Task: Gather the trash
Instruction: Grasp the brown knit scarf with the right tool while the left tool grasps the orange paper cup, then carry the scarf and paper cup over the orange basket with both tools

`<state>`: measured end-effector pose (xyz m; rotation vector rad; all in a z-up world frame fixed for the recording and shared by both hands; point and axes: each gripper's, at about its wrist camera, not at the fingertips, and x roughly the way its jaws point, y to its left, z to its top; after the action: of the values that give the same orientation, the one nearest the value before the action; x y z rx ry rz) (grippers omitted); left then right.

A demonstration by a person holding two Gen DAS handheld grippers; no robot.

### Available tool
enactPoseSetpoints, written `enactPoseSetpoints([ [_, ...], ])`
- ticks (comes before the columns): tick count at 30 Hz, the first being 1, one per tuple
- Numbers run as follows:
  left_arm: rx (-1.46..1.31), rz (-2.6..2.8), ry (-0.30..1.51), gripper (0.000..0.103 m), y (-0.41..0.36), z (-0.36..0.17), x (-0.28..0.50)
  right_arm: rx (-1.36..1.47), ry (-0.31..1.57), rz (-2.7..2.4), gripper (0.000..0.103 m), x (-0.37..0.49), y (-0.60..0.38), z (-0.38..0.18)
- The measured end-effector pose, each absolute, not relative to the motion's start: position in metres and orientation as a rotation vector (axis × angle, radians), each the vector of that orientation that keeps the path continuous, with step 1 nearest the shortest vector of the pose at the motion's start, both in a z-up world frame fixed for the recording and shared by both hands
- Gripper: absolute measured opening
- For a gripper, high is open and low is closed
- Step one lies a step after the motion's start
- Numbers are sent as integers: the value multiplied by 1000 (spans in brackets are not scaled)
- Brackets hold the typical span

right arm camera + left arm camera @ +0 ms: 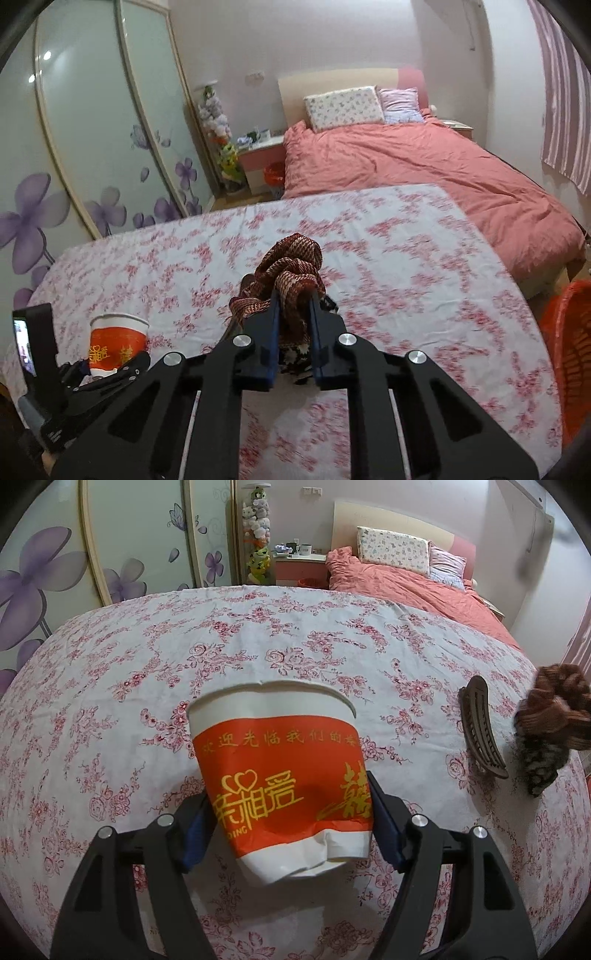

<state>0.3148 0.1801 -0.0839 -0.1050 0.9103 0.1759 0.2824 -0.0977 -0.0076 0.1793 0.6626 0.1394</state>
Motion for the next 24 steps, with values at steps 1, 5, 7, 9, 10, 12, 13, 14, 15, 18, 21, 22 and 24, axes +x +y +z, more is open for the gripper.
enactPoseSetpoints([
  [1,-103,177,911,71,180,-84,315,190,653,131,14,278,-105,-5],
  [5,-94,180,912,71,179,-84,316,235,625,109,14,265,-130,4],
  [7,-95,179,911,71,179,-84,316,254,605,92,14,257,-143,8],
  [9,-95,174,909,71,178,-83,316,260,582,72,14,251,-155,12],
  [10,-95,172,908,70,178,-83,316,258,577,65,14,249,-158,13],
  [12,-97,159,905,70,174,-82,314,249,573,47,14,246,-165,12],
  [13,-98,153,904,70,174,-82,314,248,574,42,14,245,-167,11],
  [14,-98,145,903,70,172,-82,313,246,580,35,14,244,-169,8],
  [15,-95,140,903,70,169,-82,313,245,589,29,14,244,-171,5],
  [18,-79,113,892,70,156,-80,310,246,612,18,14,241,-177,-3],
  [21,-60,88,881,70,144,-76,305,246,624,5,14,236,-180,-9],
  [22,-55,78,877,70,140,-74,303,248,625,3,14,232,-182,-9],
  [24,-51,56,868,70,130,-68,299,250,624,-1,14,227,-185,-10],
])
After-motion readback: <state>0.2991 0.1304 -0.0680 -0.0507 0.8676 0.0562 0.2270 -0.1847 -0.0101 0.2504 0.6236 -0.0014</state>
